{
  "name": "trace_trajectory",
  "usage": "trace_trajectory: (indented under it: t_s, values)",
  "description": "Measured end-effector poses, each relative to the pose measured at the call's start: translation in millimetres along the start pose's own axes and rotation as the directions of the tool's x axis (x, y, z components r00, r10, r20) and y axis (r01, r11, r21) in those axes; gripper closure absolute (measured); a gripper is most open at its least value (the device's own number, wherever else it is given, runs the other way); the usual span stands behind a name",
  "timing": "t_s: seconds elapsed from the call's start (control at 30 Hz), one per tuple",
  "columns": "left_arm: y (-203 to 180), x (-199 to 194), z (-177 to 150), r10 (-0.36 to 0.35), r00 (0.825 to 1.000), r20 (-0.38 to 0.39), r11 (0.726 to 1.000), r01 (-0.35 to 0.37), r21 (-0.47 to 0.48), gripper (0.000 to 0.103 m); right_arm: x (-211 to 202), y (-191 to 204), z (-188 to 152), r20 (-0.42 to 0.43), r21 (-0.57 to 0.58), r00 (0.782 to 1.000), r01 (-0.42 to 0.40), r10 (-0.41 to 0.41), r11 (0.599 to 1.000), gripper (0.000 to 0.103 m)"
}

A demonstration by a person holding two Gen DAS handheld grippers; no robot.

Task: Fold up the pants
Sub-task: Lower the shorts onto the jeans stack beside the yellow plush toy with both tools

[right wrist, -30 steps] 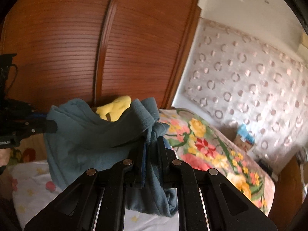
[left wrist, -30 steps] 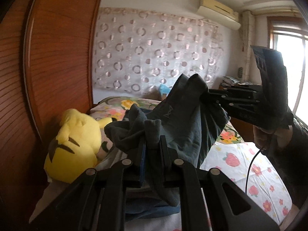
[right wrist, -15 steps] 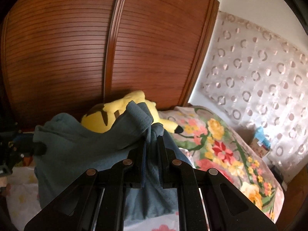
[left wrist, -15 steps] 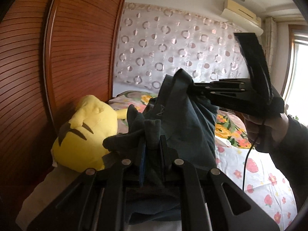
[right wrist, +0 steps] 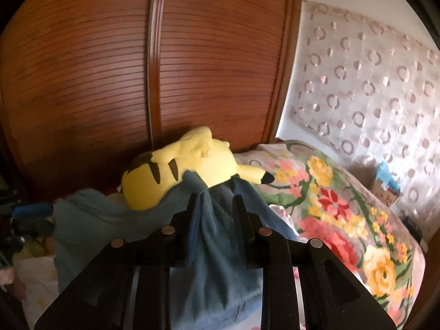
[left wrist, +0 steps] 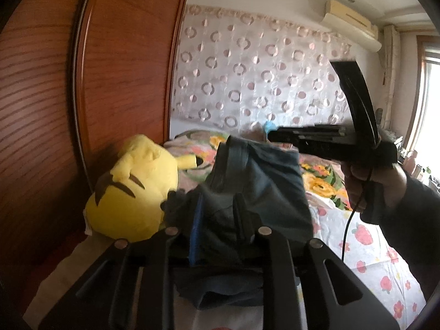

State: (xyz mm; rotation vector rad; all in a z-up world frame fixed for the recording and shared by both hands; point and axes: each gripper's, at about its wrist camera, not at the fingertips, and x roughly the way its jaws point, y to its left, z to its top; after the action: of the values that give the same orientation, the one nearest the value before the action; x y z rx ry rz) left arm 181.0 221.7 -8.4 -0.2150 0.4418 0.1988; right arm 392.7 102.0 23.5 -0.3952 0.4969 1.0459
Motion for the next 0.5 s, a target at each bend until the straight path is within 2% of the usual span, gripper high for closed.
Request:
trace_trajectory:
  t_s: [0.23,0.5]
  values:
    - [-9,10,12,-0.036,0.999,-0.040,0.999,0.037,0.036,0.080,-24,-6,-22,-0.008,0.058,0.999,-0.037,0.038,0.998,0.080]
    - [-20,38,-5,-0.050,0.984,-0.171,0.996,0.062,0.066,0.080,-10,-13,-39,-0.053,0.122,0.997,-0.042,0.049,0.992,0.080]
